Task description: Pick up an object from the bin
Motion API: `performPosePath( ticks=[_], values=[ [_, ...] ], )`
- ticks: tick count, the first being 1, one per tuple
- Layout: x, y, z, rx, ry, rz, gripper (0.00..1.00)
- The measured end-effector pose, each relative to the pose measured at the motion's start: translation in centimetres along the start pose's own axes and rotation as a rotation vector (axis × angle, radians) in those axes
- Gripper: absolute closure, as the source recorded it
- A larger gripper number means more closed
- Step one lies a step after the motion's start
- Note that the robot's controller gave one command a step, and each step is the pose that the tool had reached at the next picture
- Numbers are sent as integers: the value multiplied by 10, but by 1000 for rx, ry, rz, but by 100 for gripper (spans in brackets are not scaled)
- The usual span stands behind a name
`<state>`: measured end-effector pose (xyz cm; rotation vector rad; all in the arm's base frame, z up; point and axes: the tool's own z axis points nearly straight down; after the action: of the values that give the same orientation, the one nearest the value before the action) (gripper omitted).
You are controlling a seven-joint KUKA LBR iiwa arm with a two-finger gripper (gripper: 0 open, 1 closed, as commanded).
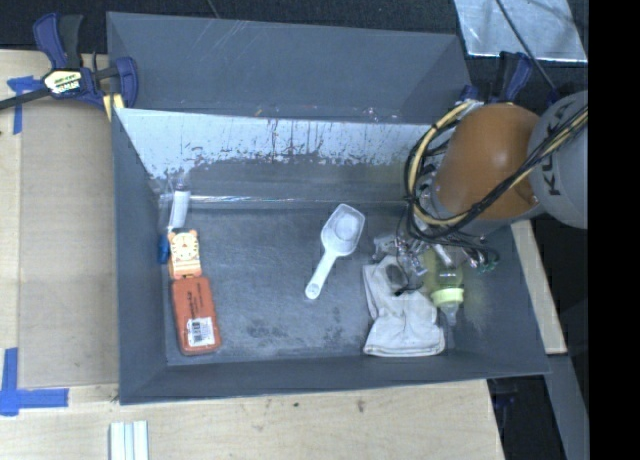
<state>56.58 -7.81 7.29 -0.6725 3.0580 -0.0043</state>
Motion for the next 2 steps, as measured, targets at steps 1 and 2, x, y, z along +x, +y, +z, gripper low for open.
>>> performPosePath(
  ticks=[1, 2],
  values=[
    [0, 0, 0, 0, 0, 0, 100],
    [1, 1, -4, -2, 3, -1, 100]
  ],
)
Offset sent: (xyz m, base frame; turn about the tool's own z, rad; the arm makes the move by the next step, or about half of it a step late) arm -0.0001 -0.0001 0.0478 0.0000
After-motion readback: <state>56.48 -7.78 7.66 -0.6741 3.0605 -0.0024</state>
